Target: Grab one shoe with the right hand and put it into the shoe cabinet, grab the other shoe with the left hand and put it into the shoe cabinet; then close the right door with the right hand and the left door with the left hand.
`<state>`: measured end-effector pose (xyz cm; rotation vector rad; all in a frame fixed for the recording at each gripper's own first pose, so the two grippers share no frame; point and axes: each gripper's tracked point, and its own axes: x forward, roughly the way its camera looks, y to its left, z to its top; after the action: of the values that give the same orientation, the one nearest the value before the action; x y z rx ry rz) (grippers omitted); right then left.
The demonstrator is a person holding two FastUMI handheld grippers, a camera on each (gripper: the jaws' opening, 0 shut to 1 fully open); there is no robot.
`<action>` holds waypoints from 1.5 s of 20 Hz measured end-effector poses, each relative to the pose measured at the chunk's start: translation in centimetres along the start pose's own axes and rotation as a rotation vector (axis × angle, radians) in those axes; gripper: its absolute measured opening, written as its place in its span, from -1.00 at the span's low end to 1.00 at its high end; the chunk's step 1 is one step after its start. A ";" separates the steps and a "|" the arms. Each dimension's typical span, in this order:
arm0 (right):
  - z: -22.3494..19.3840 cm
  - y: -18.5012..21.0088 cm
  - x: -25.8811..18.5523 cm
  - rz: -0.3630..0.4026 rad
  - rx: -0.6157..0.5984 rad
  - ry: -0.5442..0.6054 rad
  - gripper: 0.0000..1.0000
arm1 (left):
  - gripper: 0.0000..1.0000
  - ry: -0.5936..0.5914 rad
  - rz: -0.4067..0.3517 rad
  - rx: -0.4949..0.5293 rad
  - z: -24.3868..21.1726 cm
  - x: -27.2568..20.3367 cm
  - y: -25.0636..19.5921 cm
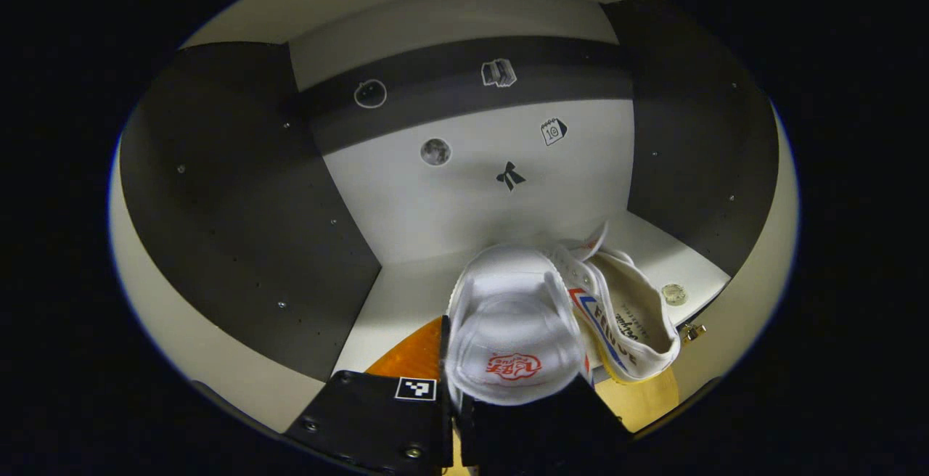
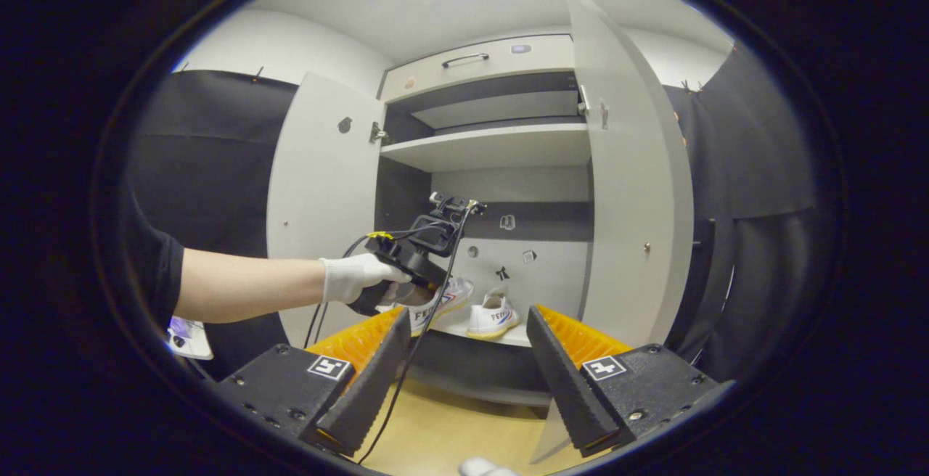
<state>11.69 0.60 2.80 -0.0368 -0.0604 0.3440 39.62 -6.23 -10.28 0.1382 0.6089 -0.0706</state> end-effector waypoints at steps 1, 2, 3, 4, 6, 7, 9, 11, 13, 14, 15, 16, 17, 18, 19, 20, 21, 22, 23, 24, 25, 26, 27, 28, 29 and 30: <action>-0.1 -0.2 0.1 -0.001 -0.002 0.004 1.00 | -0.71 0.027 0.007 -0.005 -0.4 1.0 0.1; -0.2 -0.6 0.2 -0.009 -0.004 0.006 1.00 | -0.71 0.052 0.013 -0.008 -1.1 1.4 0.3; -0.2 -1.0 0.2 -0.018 -0.002 0.006 1.00 | -0.70 0.065 0.014 -0.010 -1.2 2.0 0.3; -0.4 -1.4 0.4 -0.028 -0.001 0.011 0.99 | -0.70 0.068 0.015 -0.015 -1.2 2.5 0.3; -0.8 -1.9 0.7 -0.038 0.002 0.028 0.99 | -0.71 0.079 0.010 -0.040 -1.2 3.2 0.2; -1.2 -2.0 0.9 -0.037 0.000 0.041 0.99 | -0.71 0.073 0.011 -0.047 -0.9 3.6 0.2; -1.5 -2.3 1.0 -0.045 -0.015 0.056 1.00 | -0.68 0.078 0.015 -0.047 -0.7 4.3 0.4; -1.4 -2.5 1.1 -0.052 -0.026 0.053 1.00 | -0.54 0.074 -0.020 -0.036 -0.5 4.3 -0.2; -1.3 -2.9 1.2 -0.065 -0.034 0.050 0.99 | 0.01 0.055 -0.040 -0.020 0.2 4.3 -0.4; -1.3 -2.8 1.2 -0.065 -0.029 0.052 1.00 | 0.38 0.049 -0.046 -0.016 0.4 4.1 -0.3; -1.5 -2.8 1.3 -0.065 -0.028 0.056 0.99 | 0.75 0.058 -0.033 -0.022 0.2 4.1 0.2; -1.5 -2.7 1.4 -0.066 -0.026 0.058 0.99 | 0.80 0.050 -0.027 -0.033 0.3 4.1 0.6; -1.6 -2.6 1.5 -0.066 -0.025 0.061 0.99 | 0.82 0.049 -0.019 -0.049 0.1 4.1 1.0; -1.6 -2.4 1.5 -0.063 -0.025 0.064 0.99 | 0.91 0.046 -0.013 -0.071 -0.1 3.8 1.4; -1.7 -2.1 1.5 -0.060 -0.026 0.065 0.99 | 0.94 0.044 -0.011 -0.095 -0.4 3.6 1.7; -1.6 -1.9 1.5 -0.057 -0.029 0.062 1.00 | 0.93 0.033 -0.006 -0.111 -0.5 3.3 2.0; -1.7 -1.5 1.6 -0.054 -0.031 0.062 1.00 | 0.94 0.007 0.004 -0.120 -0.3 3.0 2.5; -1.8 -1.2 1.6 -0.050 -0.031 0.067 0.99 | 0.94 -0.015 -0.003 -0.133 0.2 2.6 2.6; -2.0 -0.8 1.6 -0.043 -0.031 0.072 0.99 | 0.93 -0.027 -0.023 -0.148 0.5 2.1 2.3; -2.0 -0.4 1.5 -0.038 -0.032 0.077 1.00 | 0.94 -0.037 -0.031 -0.157 0.7 1.5 2.3; -2.0 -0.3 1.6 -0.040 -0.034 0.076 1.00 | 0.94 -0.054 -0.025 -0.162 1.0 0.9 2.6; -1.8 -0.2 1.5 -0.043 -0.035 0.070 1.00 | 0.94 -0.072 -0.027 -0.167 1.2 0.4 2.6; -1.7 0.0 1.3 -0.048 -0.036 0.064 1.00 | 0.94 -0.090 -0.028 -0.178 1.4 -0.3 2.6; -1.7 0.1 1.2 -0.052 -0.037 0.062 1.00 | 0.94 -0.113 -0.034 -0.184 1.5 -1.1 2.5; -1.8 0.4 1.1 -0.054 -0.037 0.065 1.00 | 0.94 -0.138 -0.027 -0.190 1.5 -1.9 2.6; -1.9 0.5 0.9 -0.058 -0.038 0.068 1.00 | 0.94 -0.166 -0.023 -0.197 1.5 -2.8 2.7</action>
<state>12.50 1.35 0.92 -0.0846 -0.0003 0.2838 38.53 -3.71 -7.14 -0.0653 0.4485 -0.0429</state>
